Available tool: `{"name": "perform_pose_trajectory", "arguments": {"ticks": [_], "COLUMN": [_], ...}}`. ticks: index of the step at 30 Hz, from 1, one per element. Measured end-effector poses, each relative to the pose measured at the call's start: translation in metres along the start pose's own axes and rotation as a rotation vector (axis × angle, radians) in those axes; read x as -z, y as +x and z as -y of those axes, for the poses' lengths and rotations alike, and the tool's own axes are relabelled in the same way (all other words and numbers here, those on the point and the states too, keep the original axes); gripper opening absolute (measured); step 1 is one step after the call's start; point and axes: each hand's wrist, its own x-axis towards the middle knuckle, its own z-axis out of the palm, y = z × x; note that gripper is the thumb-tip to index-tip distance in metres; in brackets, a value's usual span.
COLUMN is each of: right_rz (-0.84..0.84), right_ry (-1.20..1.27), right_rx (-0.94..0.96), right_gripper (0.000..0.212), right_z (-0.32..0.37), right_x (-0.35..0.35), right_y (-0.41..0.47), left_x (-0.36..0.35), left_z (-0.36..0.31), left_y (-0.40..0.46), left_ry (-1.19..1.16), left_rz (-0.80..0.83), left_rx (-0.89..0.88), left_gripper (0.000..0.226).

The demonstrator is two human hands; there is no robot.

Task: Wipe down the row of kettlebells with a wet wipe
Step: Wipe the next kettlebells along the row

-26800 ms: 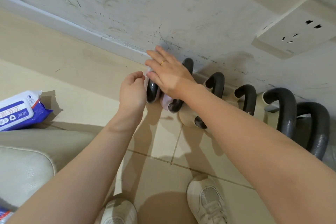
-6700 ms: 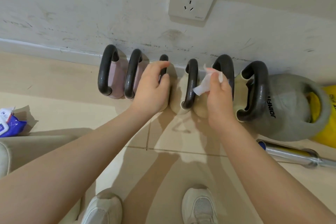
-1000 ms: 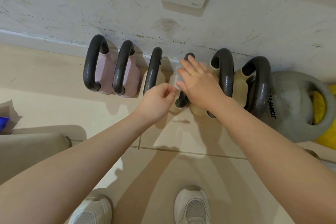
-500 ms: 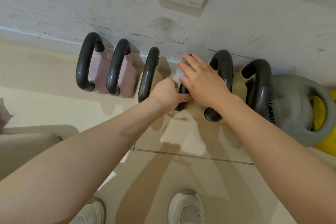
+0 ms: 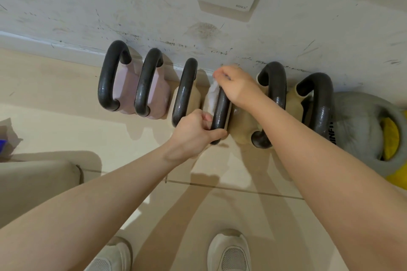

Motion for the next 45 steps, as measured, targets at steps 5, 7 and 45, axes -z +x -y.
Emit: {"name": "perform_pose_trajectory", "arguments": {"ticks": [5,7,45], "right_rz": [-0.089,-0.114,-0.148], "right_ry": [0.483,0.679,1.028], "right_rx": [-0.488,-0.506,-0.567], "right_gripper": [0.054,0.05,0.051], "right_z": [0.009,0.006,0.005], "right_x": [0.0,-0.008,-0.003], "right_y": [-0.002,-0.008,0.006], "left_x": [0.003,0.003,-0.011], "left_z": [-0.001,-0.002,-0.009], "left_y": [-0.003,-0.002,0.021], "left_ry": [0.072,0.095,0.049], "left_rz": [0.051,0.066,0.009], "left_rx": [-0.075,-0.123,-0.133], "left_gripper": [0.024,0.016,0.022]}}
